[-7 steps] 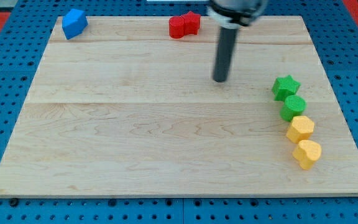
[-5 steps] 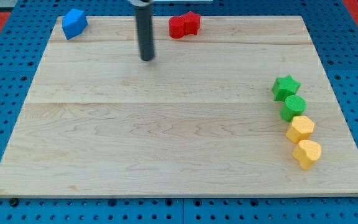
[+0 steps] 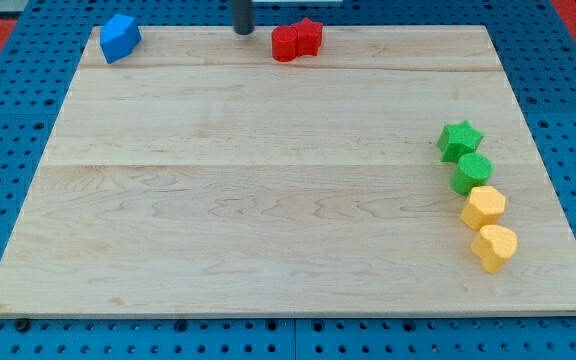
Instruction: Slide the red star closer to the green star
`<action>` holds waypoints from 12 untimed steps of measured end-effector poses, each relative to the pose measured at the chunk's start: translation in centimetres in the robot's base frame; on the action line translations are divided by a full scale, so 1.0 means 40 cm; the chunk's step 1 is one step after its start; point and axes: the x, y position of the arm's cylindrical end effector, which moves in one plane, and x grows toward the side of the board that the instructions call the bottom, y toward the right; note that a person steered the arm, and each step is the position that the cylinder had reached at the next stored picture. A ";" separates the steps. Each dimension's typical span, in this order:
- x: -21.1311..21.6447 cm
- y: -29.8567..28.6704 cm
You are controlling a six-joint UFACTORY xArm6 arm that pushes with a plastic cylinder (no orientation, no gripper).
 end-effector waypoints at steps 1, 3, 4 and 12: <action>0.000 0.034; 0.004 0.167; 0.007 0.204; 0.397 0.207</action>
